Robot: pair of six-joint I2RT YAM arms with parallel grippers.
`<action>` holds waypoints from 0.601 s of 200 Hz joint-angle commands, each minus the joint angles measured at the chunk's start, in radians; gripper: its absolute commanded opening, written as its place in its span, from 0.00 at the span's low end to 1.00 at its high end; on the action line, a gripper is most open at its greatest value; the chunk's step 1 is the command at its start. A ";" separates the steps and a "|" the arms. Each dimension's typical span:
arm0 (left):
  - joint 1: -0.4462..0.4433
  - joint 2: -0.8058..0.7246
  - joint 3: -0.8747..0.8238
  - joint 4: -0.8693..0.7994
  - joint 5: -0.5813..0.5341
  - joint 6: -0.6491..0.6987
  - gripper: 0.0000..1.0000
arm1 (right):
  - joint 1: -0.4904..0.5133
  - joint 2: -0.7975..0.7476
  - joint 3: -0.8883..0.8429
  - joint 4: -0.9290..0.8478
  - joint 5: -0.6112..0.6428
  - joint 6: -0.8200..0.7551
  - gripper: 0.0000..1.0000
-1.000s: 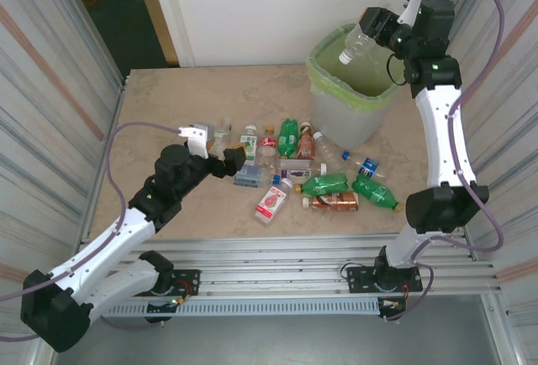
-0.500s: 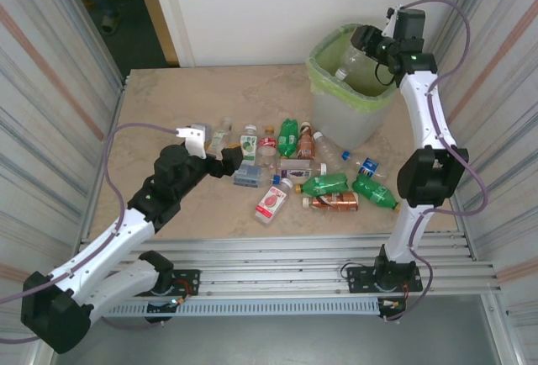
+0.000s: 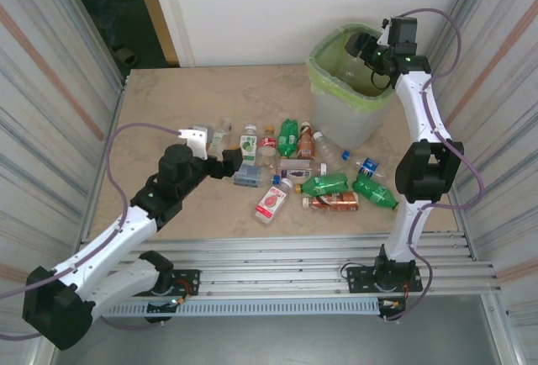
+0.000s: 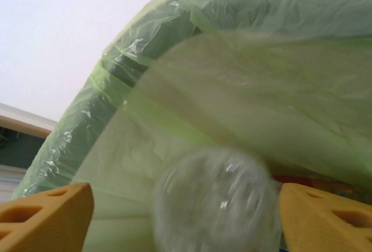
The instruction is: Put the plastic bottles in the bin
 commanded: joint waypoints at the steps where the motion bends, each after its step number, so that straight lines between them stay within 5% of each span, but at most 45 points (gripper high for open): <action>1: 0.007 0.007 0.045 -0.035 -0.046 -0.011 0.99 | 0.006 0.006 -0.004 -0.028 -0.004 0.000 0.86; 81: 0.021 0.090 0.143 -0.137 -0.107 0.011 0.99 | 0.006 -0.088 0.069 -0.135 0.003 -0.052 0.92; 120: 0.112 0.174 0.198 -0.204 -0.048 -0.026 0.99 | 0.005 -0.185 0.068 -0.257 0.050 -0.114 0.95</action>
